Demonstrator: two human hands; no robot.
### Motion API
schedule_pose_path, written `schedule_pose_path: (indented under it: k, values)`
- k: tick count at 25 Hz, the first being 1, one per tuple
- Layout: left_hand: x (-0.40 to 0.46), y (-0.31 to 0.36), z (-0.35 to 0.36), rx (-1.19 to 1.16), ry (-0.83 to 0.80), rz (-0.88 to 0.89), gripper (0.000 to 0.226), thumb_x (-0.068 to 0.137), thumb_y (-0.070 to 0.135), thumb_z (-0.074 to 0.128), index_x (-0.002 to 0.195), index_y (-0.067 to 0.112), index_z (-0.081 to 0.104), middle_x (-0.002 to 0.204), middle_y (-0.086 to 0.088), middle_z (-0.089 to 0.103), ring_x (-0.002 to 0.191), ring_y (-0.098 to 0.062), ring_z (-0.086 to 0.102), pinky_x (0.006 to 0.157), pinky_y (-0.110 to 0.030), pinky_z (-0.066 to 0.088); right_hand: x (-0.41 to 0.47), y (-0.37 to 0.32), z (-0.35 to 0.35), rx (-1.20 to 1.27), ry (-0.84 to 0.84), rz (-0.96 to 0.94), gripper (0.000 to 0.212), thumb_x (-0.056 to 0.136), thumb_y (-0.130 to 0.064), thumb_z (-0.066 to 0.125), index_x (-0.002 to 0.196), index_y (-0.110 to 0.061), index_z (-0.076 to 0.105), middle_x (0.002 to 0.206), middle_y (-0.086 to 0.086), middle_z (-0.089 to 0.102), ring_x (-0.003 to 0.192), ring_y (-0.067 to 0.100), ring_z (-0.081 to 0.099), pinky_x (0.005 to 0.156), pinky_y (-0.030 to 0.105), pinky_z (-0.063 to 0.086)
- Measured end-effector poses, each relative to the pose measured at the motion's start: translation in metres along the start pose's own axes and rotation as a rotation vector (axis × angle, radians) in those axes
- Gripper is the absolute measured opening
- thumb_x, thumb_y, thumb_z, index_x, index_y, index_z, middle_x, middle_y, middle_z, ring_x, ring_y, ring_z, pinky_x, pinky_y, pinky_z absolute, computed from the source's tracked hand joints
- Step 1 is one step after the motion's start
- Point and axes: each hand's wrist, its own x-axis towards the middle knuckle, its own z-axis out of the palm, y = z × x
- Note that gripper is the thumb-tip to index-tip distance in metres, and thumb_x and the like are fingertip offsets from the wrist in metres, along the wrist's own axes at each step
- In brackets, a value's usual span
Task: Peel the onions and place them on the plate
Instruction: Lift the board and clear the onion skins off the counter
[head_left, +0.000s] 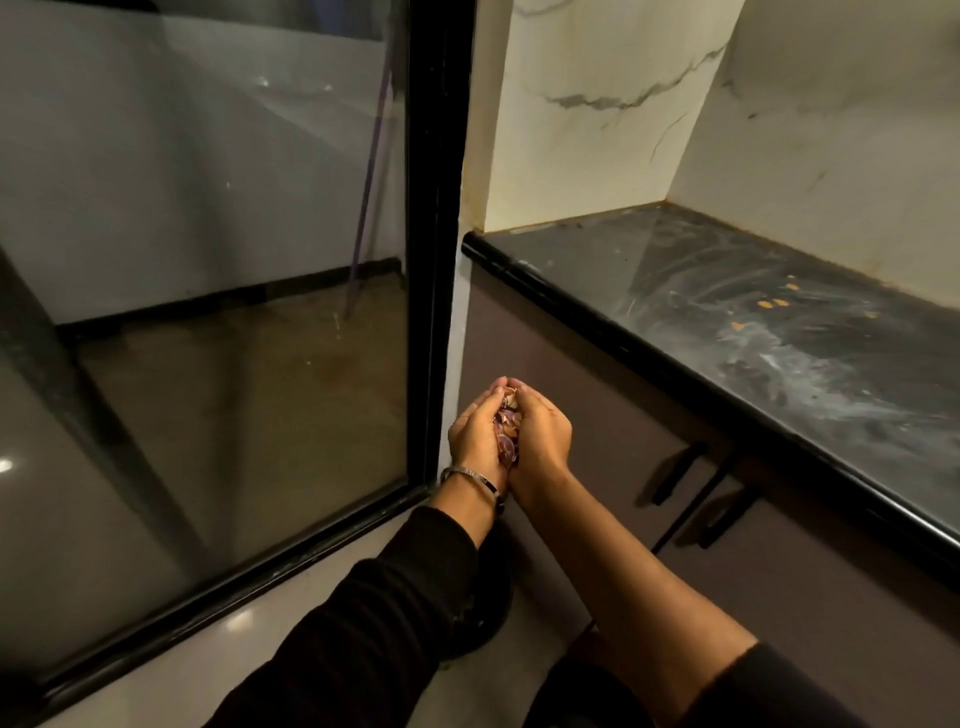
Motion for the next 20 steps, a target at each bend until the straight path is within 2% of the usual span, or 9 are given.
schedule_pose_path:
  k: [5, 7, 9, 11, 13, 14, 16, 18, 20]
  values:
    - [0.039, -0.011, -0.046, 0.052, 0.097, -0.013, 0.020, 0.092, 0.011, 0.064, 0.110, 0.006, 0.072, 0.111, -0.015, 0.071, 0.098, -0.026, 0.069, 0.082, -0.033, 0.055, 0.015, 0.048, 0.002, -0.031, 0.009, 0.094, 0.017, 0.096, -0.009, 0.060, 0.096, -0.005, 0.076, 0.089, 0.012, 0.077, 0.085, 0.023, 0.075, 0.079, 0.035, 0.062]
    - [0.051, -0.019, -0.064, 0.053, 0.163, -0.042, 0.012, 0.090, 0.013, 0.067, 0.098, 0.008, 0.075, 0.101, -0.013, 0.073, 0.087, -0.023, 0.071, 0.070, -0.030, 0.056, 0.022, 0.070, -0.003, -0.055, 0.030, 0.164, 0.017, 0.095, -0.011, 0.063, 0.088, -0.007, 0.077, 0.085, 0.010, 0.078, 0.079, 0.021, 0.075, 0.076, 0.035, 0.062]
    - [0.063, -0.030, -0.082, 0.075, 0.242, -0.082, 0.014, 0.089, 0.015, 0.068, 0.098, 0.006, 0.075, 0.097, -0.014, 0.074, 0.084, -0.024, 0.071, 0.066, -0.031, 0.056, 0.030, 0.093, -0.011, -0.072, 0.083, 0.284, 0.017, 0.092, -0.015, 0.066, 0.081, -0.009, 0.078, 0.086, 0.011, 0.078, 0.077, 0.020, 0.075, 0.073, 0.034, 0.061]
    - [0.075, -0.040, -0.098, 0.110, 0.309, -0.090, 0.019, 0.089, 0.015, 0.068, 0.103, 0.004, 0.074, 0.098, -0.014, 0.073, 0.087, -0.026, 0.070, 0.068, -0.032, 0.055, 0.038, 0.109, -0.017, -0.022, 0.037, 0.437, 0.021, 0.095, -0.019, 0.061, 0.101, -0.006, 0.076, 0.105, 0.015, 0.075, 0.087, 0.021, 0.072, 0.083, 0.034, 0.058]
    - [0.082, -0.048, -0.109, 0.105, 0.362, -0.105, 0.017, 0.088, 0.017, 0.069, 0.099, 0.004, 0.074, 0.095, -0.013, 0.073, 0.087, -0.027, 0.070, 0.067, -0.031, 0.054, 0.051, 0.123, -0.024, -0.048, -0.054, 0.442, 0.033, 0.101, -0.019, 0.050, 0.126, -0.002, 0.064, 0.126, 0.021, 0.066, 0.092, 0.018, 0.066, 0.096, 0.040, 0.051]
    - [0.084, -0.051, -0.114, 0.085, 0.382, -0.121, 0.015, 0.088, 0.017, 0.070, 0.095, 0.005, 0.074, 0.095, -0.014, 0.073, 0.087, -0.027, 0.070, 0.068, -0.031, 0.054, 0.056, 0.131, -0.025, -0.091, -0.063, 0.399, 0.033, 0.102, -0.017, 0.048, 0.127, -0.002, 0.062, 0.128, 0.023, 0.064, 0.094, 0.021, 0.066, 0.097, 0.042, 0.050]
    - [0.087, -0.055, -0.122, 0.031, 0.375, -0.141, 0.013, 0.088, 0.015, 0.069, 0.095, 0.004, 0.074, 0.099, -0.016, 0.073, 0.089, -0.029, 0.069, 0.075, -0.034, 0.054, 0.060, 0.145, -0.025, -0.202, 0.003, 0.298, 0.025, 0.100, -0.014, 0.051, 0.115, -0.007, 0.070, 0.116, 0.018, 0.071, 0.097, 0.026, 0.071, 0.089, 0.038, 0.057]
    - [0.092, -0.059, -0.130, 0.003, 0.349, -0.138, 0.016, 0.090, 0.015, 0.067, 0.100, 0.004, 0.074, 0.102, -0.016, 0.073, 0.094, -0.030, 0.069, 0.084, -0.037, 0.054, 0.059, 0.157, -0.027, -0.288, 0.048, 0.229, 0.021, 0.097, -0.016, 0.057, 0.097, -0.019, 0.078, 0.099, 0.004, 0.077, 0.090, 0.019, 0.073, 0.073, 0.026, 0.058]
    - [0.092, -0.061, -0.136, -0.030, 0.311, -0.144, 0.015, 0.093, 0.018, 0.064, 0.098, 0.008, 0.073, 0.102, -0.014, 0.071, 0.096, -0.029, 0.067, 0.087, -0.037, 0.052, 0.060, 0.167, -0.033, -0.309, 0.010, 0.207, 0.022, 0.097, -0.016, 0.057, 0.092, -0.021, 0.078, 0.094, 0.000, 0.077, 0.086, 0.015, 0.073, 0.069, 0.022, 0.056]
